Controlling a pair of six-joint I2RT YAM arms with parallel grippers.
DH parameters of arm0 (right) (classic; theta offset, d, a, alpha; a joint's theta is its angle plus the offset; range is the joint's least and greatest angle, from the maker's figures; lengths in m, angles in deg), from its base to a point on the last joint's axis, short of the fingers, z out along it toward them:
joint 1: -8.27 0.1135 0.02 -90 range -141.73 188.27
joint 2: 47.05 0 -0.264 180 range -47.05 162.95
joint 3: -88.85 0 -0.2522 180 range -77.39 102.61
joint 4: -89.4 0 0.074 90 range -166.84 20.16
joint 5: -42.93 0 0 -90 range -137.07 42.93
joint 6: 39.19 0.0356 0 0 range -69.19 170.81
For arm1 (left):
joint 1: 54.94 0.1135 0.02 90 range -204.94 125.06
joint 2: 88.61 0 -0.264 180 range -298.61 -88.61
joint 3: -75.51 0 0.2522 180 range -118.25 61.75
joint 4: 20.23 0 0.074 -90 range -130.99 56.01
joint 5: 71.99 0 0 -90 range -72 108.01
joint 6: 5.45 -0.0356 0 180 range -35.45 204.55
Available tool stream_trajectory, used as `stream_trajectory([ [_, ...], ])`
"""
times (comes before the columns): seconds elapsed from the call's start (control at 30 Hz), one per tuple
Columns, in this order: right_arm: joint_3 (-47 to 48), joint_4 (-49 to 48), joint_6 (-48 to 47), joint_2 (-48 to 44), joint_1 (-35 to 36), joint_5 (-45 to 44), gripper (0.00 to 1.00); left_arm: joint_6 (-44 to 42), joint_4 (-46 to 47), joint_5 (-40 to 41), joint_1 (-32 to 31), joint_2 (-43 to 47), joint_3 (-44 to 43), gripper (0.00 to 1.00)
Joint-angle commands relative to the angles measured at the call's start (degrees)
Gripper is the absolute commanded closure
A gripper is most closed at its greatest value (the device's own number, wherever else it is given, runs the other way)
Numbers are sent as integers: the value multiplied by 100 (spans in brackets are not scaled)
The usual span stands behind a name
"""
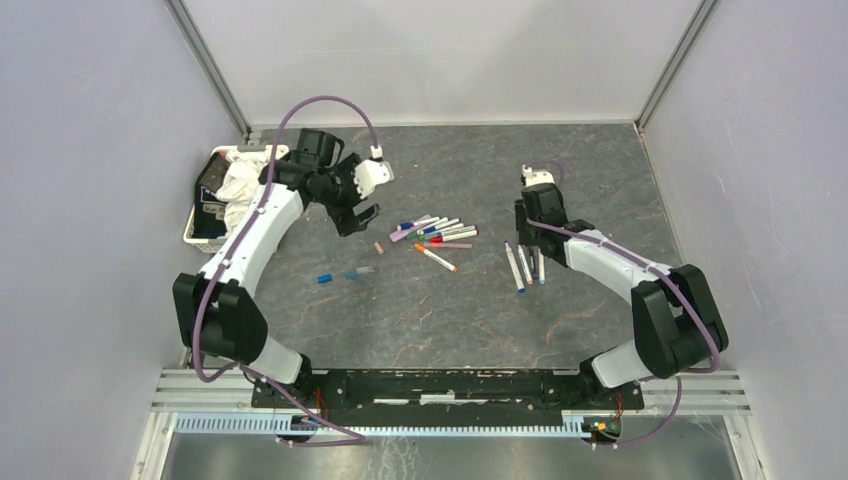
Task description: Open the pen caps
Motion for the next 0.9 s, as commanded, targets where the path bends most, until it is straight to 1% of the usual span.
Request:
stream_trajectory([
  [0.0,391,-403,-303,-160,567,456,58,963,-108,801,37,394,-627,0],
  [0.07,638,-388,-503,43,935,661,54,1248,159,1205,42,527,-633,0],
  [0.13,913,-289,-616,303,1304,773,52,1519,525,1570,76,691,-423,0],
  [0.23,1176,-364,-742,674,1783,1133,49,1599,686,1606,138,829,-25,0],
  [0.3,1281,-432,-783,902,1978,1358,49,1607,537,1473,164,787,43,0],
  [0.4,1421,-492,-955,1222,2212,1515,49,1585,216,955,257,726,59,0],
  [0.47,1534,-452,-1086,1426,2307,1484,49,1660,382,766,283,870,226,0],
  [0.57,1635,-377,-1221,1683,2334,1382,49,1571,488,533,284,1090,432,0],
  [0.77,1738,-353,-1356,2042,2342,1184,50,1344,163,239,284,1104,372,0],
  [0.87,1771,-373,-1391,2231,2359,1186,53,1268,77,24,284,1136,373,0],
])
